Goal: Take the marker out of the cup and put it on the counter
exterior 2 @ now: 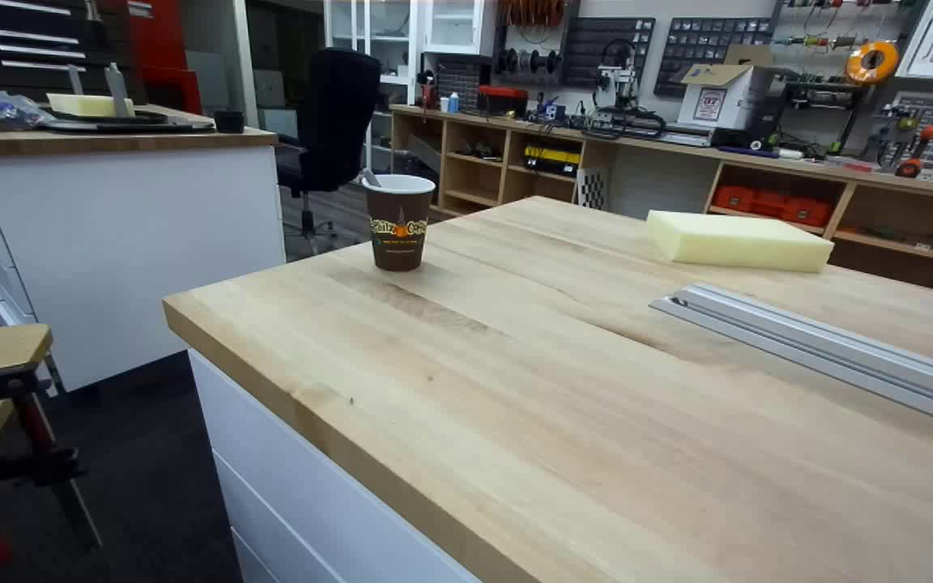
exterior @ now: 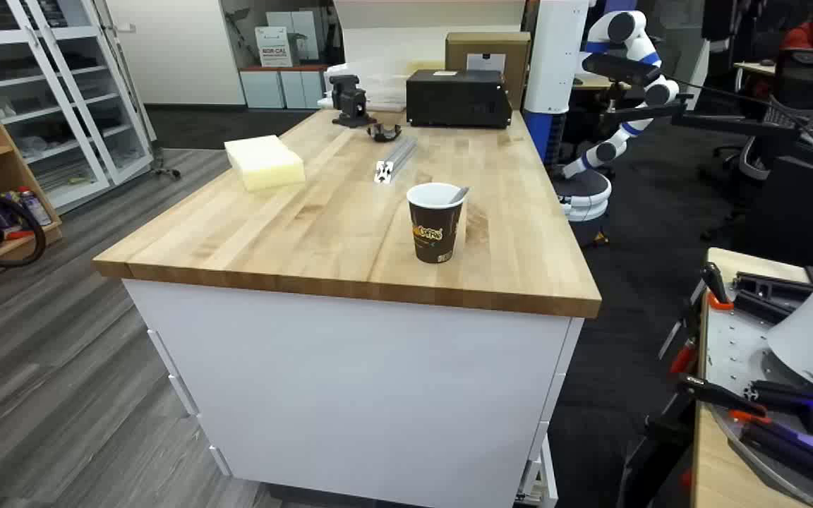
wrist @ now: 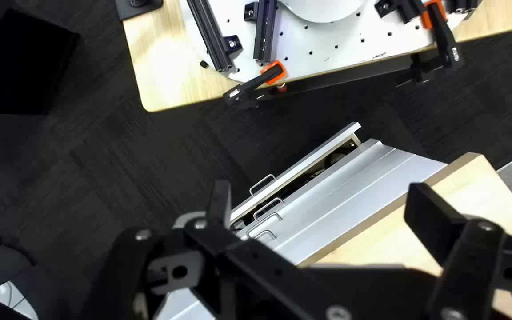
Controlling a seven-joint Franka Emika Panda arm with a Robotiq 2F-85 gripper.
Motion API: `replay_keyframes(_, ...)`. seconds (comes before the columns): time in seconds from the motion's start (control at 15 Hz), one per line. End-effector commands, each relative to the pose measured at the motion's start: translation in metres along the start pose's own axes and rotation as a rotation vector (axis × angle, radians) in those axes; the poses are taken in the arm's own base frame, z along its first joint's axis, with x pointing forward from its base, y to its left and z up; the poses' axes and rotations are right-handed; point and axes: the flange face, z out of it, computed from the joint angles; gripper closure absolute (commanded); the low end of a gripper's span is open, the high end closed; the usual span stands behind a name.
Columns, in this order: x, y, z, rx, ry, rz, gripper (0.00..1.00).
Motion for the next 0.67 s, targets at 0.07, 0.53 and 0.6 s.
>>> replay_keyframes(0.07, 0.0, 0.0, 0.0, 0.0, -0.001, 0.0, 0.0)
replay_keyframes(0.53, 0.026, 0.0, -0.005, -0.008, 0.016, -0.035, 0.0)
replay_keyframes(0.6, 0.039, -0.002, -0.009, -0.003, 0.037, -0.053, 0.0)
